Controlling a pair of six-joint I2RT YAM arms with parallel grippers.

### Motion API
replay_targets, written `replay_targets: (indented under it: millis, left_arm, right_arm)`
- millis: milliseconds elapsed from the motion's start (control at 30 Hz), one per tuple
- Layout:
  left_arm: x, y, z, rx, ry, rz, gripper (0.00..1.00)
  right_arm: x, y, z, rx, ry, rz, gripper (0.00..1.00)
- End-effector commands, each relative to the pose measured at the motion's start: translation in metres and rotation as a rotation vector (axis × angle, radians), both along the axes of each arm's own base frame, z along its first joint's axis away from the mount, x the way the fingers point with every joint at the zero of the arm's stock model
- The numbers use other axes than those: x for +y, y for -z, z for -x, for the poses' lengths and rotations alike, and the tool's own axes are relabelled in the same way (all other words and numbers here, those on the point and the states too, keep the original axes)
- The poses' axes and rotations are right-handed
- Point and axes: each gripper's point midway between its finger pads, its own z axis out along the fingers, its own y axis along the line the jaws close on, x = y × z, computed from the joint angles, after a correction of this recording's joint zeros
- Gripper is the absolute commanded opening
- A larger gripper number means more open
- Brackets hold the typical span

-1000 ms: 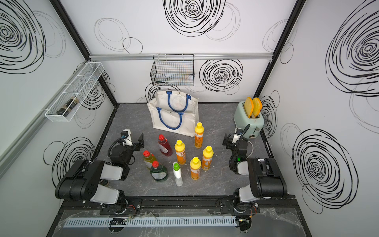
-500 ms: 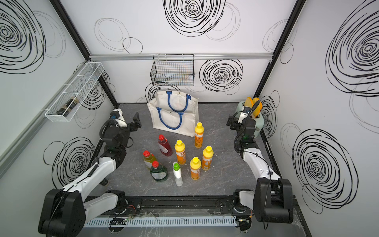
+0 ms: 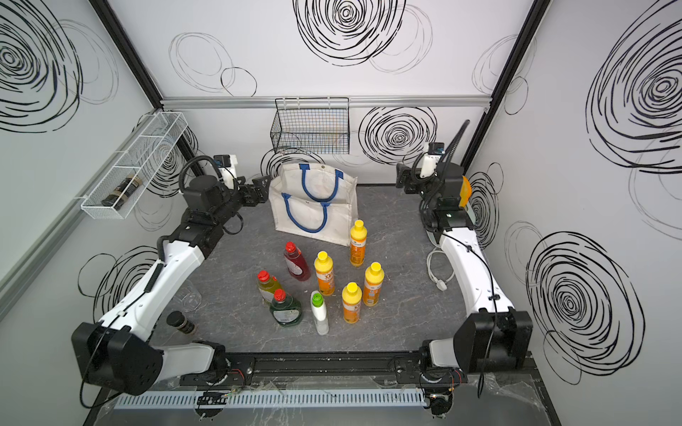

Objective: Pack dish soap into the shopping bag
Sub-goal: Move the shopping bag to the center of the board.

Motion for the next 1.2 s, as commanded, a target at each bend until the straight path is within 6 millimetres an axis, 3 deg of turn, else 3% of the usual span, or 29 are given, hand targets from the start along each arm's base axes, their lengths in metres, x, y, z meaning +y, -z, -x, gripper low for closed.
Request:
replay_targets:
  millis: [0,133,233,367,967,1167]
  left_arm:
    - [0.004,0.003,-0.001,0.051,0.026,-0.004,0.96]
    - [0.032,0.005,-0.009,0.074,-0.023,0.000,0.96]
    - [0.051,0.006,-0.014,0.088,-0.034,0.049,0.96]
    - [0.057,0.002,-0.015,0.072,-0.015,0.081,0.96]
    - [0.031,0.013,-0.004,0.085,0.045,0.024,0.96]
    - [0.020,0.016,-0.003,0.092,0.064,0.011,0.96]
  right_arm:
    - [0.057,0.044,-0.008,0.176,-0.140,0.046,0.94]
    - [0.108,0.068,-0.021,0.251,-0.230,0.082,0.97]
    - [0.129,0.085,-0.026,0.302,-0.249,0.122,0.97]
    - [0.143,0.100,-0.029,0.350,-0.243,0.172,0.96]
    - [0.157,0.141,-0.019,0.509,-0.248,0.258,0.87]
    - [0.163,0.145,-0.016,0.532,-0.264,0.276,0.75]
